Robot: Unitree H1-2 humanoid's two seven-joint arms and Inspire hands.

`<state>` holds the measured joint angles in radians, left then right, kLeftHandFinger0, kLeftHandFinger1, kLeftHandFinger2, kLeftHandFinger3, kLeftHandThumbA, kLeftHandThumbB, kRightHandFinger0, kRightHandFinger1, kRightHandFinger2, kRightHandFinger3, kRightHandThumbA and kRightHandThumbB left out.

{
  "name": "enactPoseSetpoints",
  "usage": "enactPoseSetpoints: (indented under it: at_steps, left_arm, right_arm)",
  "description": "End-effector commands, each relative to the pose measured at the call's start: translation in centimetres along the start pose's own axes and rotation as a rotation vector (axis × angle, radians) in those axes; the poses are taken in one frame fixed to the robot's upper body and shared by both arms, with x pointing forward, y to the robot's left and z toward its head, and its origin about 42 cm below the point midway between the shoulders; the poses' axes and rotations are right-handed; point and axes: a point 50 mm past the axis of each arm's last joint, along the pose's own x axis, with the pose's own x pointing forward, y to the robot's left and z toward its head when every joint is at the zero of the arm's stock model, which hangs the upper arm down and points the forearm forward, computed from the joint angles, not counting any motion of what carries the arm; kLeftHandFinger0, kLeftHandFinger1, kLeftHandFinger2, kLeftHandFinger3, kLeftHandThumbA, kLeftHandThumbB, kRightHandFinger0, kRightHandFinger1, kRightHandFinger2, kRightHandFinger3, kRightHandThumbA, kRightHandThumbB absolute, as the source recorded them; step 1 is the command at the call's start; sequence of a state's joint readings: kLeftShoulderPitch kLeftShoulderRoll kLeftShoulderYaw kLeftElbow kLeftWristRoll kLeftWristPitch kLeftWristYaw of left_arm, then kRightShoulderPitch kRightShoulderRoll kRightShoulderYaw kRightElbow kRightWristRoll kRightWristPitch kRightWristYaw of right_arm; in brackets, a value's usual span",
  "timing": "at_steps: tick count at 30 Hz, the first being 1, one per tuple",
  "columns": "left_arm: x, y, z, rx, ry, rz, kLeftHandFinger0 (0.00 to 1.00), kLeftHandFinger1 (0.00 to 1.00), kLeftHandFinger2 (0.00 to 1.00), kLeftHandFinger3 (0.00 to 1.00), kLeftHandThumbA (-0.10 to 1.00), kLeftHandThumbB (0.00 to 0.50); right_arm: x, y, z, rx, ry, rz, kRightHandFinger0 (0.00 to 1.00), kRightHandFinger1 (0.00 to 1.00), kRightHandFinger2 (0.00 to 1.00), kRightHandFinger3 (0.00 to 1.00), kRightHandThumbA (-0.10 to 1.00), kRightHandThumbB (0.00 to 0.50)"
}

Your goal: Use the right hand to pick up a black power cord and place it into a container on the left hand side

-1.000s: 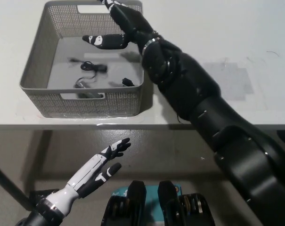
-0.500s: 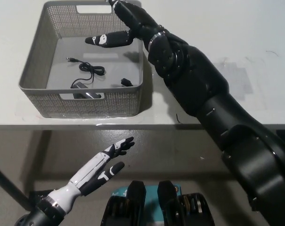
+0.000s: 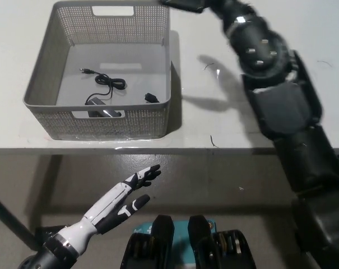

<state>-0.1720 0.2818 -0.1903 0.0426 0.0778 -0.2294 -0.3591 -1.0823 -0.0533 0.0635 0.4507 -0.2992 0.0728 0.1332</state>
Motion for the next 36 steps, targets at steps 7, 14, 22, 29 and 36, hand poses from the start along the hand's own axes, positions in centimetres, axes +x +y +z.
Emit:
enactPoseSetpoints:
  at_steps: [7, 14, 22, 29, 36]
  left_arm:
    - [0.2, 1.8, 0.5, 0.056, -0.023, -0.008, 1.00, 1.00, 1.00, 1.00, 0.96, 0.440]
    - [0.1, 2.0, 0.1, 0.052, -0.013, 0.007, 1.00, 1.00, 1.00, 1.00, 0.97, 0.441]
    - [-0.1, 2.0, -0.4, 0.050, 0.003, 0.040, 1.00, 1.00, 1.00, 1.00, 0.99, 0.452]
    - [-0.4, 2.2, -0.2, 0.027, 0.005, 0.068, 1.00, 1.00, 1.00, 1.00, 0.95, 0.450]
    - [-0.2, 3.1, -0.2, 0.022, 0.000, 0.089, 1.00, 1.00, 1.00, 1.00, 0.95, 0.453]
  right_arm:
    - [-14.8, -7.8, 2.0, 0.362, -0.267, -0.204, 1.00, 1.00, 1.00, 1.00, 1.00, 0.489]
    - [-23.1, -4.4, -0.9, 0.372, -0.209, -0.142, 1.00, 1.00, 1.00, 1.00, 1.00, 0.500]
    - [-29.5, 2.2, -8.7, 0.453, 0.114, 0.055, 1.00, 1.00, 1.00, 1.00, 1.00, 0.415]
    - [-34.1, 5.5, -12.9, 0.562, 0.260, 0.064, 1.00, 1.00, 1.00, 1.00, 1.00, 0.415]
    - [-36.7, 4.8, -14.5, 0.612, 0.296, 0.042, 1.00, 1.00, 1.00, 1.00, 1.00, 0.354]
